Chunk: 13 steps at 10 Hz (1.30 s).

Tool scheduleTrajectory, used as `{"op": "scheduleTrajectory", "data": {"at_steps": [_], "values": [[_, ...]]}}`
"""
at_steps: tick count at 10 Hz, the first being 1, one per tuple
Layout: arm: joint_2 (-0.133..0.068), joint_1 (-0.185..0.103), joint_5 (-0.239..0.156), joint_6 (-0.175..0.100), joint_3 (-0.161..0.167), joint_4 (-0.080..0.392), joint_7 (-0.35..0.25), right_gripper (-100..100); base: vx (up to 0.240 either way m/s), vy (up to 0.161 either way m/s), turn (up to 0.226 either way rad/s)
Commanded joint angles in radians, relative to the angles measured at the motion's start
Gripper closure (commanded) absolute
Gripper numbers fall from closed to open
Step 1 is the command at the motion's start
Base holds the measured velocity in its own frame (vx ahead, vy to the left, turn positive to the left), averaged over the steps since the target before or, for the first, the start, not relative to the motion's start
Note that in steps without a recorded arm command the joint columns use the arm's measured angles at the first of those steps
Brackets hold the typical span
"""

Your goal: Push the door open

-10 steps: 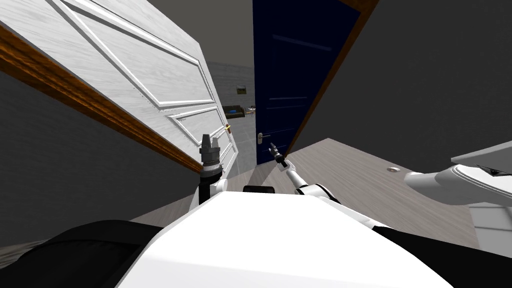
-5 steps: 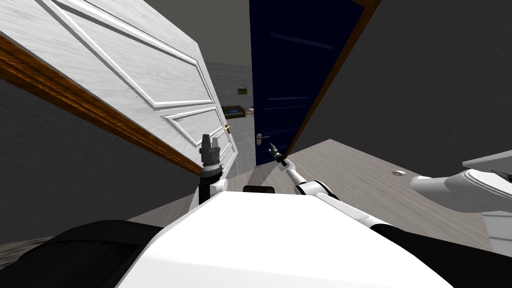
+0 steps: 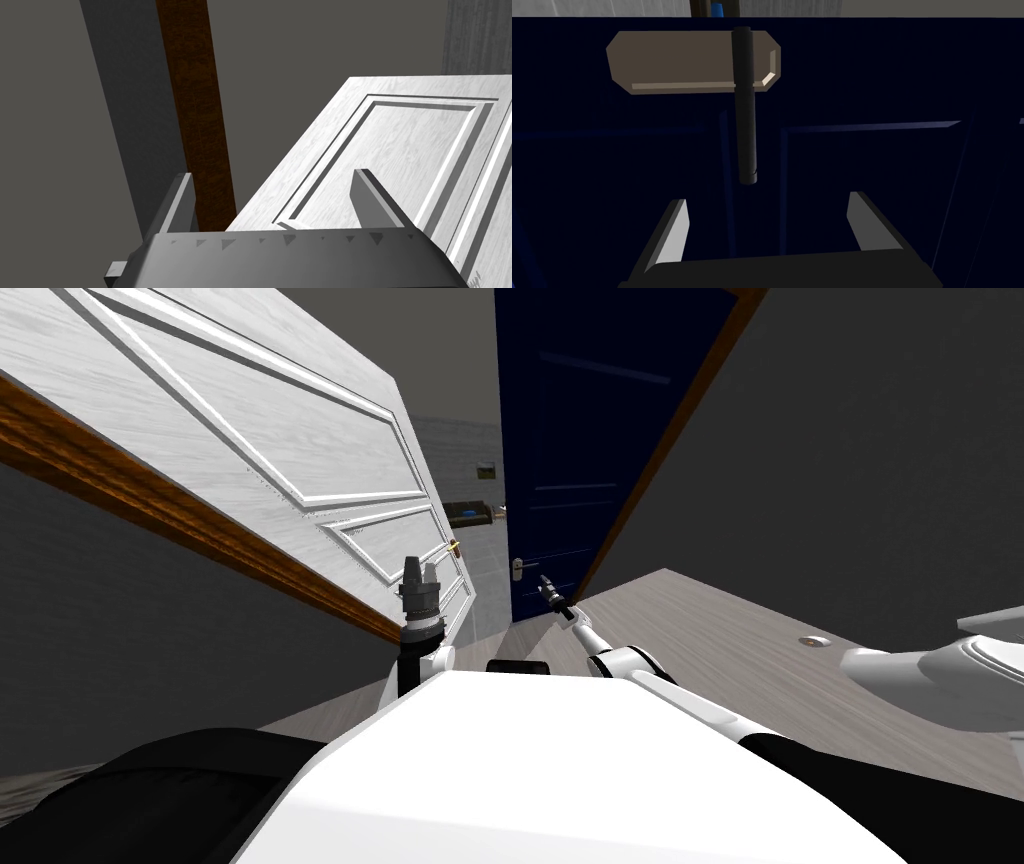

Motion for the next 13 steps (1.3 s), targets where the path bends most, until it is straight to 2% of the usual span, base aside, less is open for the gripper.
{"op": "scheduleTrajectory", "data": {"at_steps": [1,8,11,12,13], "values": [[0.002,0.0,-0.002,0.001,-0.003,0.001,0.004,-100,0.187,0.065,0.017],[0.011,-0.002,-0.01,0.007,-0.021,0.008,0.025,-100,0.183,0.073,0.029],[0.013,-0.003,-0.012,0.007,-0.025,0.011,0.029,-100,0.171,0.029,0.023],[0.013,-0.003,-0.012,0.007,-0.025,0.011,0.029,100,-0.008,-0.001,-0.006],[0.013,-0.003,-0.012,0.007,-0.025,0.011,0.029,100,-0.023,-0.008,0.001]]}}
